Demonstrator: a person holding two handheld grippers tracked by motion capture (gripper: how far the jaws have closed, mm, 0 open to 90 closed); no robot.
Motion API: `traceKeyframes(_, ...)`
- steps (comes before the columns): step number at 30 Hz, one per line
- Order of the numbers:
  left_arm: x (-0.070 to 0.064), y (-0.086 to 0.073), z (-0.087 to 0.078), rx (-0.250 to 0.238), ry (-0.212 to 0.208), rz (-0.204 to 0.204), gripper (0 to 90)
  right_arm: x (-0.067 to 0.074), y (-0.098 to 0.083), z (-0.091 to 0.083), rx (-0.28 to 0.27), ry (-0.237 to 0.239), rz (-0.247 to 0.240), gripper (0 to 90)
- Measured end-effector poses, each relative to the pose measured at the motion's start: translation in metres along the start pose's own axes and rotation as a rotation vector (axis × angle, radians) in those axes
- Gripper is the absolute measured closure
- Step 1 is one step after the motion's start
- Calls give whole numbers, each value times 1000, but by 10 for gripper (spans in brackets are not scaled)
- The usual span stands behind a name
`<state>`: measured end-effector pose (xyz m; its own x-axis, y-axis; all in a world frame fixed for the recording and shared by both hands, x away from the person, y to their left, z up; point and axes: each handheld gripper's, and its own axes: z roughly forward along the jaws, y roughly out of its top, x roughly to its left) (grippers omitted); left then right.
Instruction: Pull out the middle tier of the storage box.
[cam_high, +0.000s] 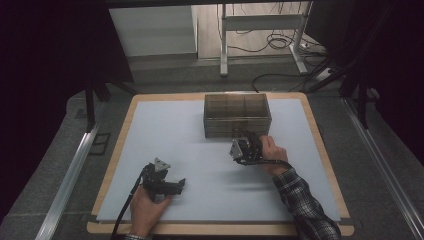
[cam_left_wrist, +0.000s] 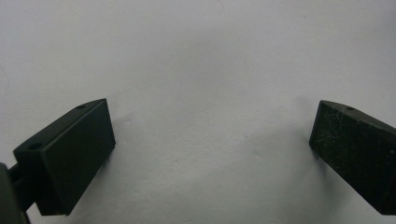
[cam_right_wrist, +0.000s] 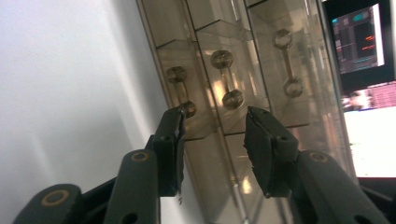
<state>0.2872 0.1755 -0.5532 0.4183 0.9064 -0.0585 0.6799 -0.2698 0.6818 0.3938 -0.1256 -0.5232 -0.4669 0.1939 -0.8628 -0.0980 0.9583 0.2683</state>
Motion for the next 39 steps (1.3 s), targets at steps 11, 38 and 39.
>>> traceKeyframes(11,0,0,0,0,0,0,0,6,10,12,54,-104,-130,687)
traceKeyframes(38,0,0,0,0,0,1,0,15,12,15,59,-166,-223,797)
traceKeyframes(39,0,0,0,1,0,0,0,14,13,13,66,-153,-232,797)
